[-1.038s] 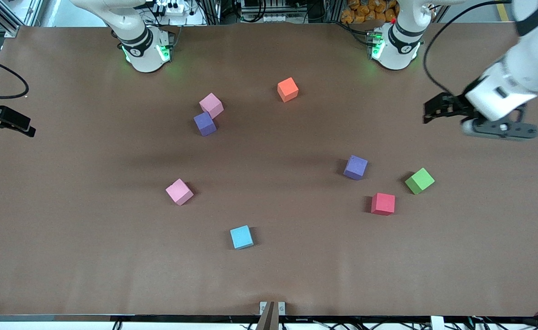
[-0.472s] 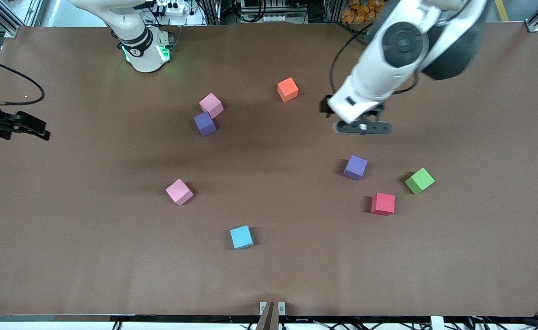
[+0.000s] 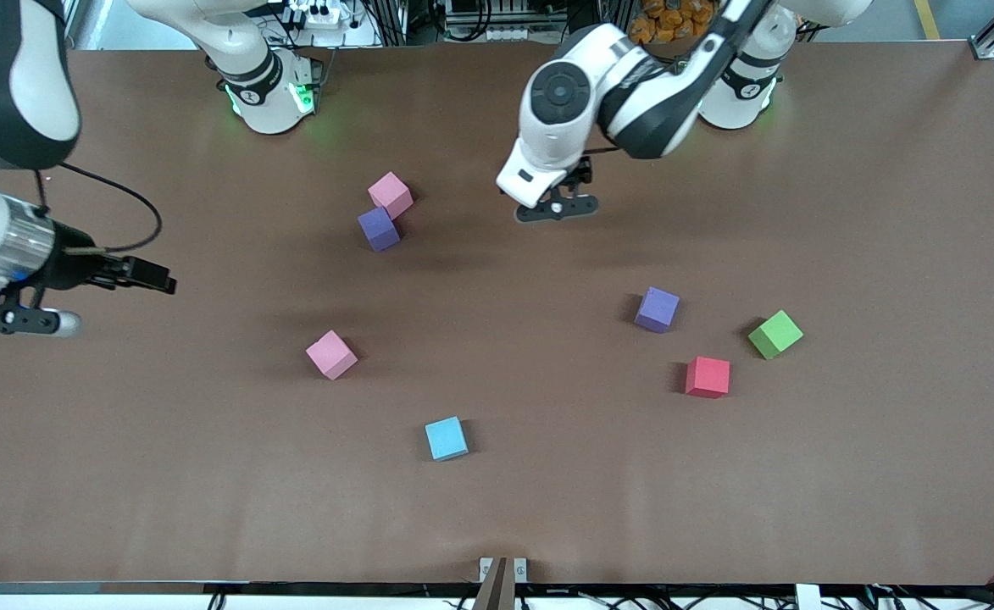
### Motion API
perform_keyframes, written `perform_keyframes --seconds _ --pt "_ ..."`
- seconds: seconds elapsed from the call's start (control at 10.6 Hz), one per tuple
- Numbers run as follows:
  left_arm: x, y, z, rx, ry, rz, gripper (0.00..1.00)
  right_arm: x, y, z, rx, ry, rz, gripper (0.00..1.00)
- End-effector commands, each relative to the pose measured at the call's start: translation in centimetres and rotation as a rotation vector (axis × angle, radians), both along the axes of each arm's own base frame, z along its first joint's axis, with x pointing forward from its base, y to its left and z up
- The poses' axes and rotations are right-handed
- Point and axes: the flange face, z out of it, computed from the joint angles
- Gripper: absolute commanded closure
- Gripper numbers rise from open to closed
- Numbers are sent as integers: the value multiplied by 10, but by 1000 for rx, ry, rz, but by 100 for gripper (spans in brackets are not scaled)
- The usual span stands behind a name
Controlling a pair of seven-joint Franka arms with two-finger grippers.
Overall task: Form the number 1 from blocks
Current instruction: 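Grasp the orange cube with the left gripper while the right gripper nears pink, then carry the orange cube centerward while the right gripper grasps the pink cube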
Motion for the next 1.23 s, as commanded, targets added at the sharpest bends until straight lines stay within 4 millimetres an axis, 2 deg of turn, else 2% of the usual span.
perform_keyframes --seconds 0.0,0.09,0.19,0.38,0.57,0.75,0.94,1.13 --pt "-28 -6 -50 0 9 140 0 7 38 -31 8 38 -154 0" --pt "-42 0 -71 -23 12 189 0 12 41 -52 23 63 -210 0" --pt "-53 5 -84 -17 13 185 0 18 44 -70 23 85 -253 0" --pt "-70 9 -99 14 34 186 0 27 50 -103 63 129 -369 0" --pt "-85 9 -105 25 38 209 0 37 58 -134 43 140 -418 0" --pt "-106 8 -110 32 40 232 0 49 78 -159 23 147 -416 0" --pt "-121 14 -119 18 26 234 0 55 92 -186 49 142 -442 0" --pt "-127 20 -124 28 32 230 0 60 107 -212 50 112 -439 0"
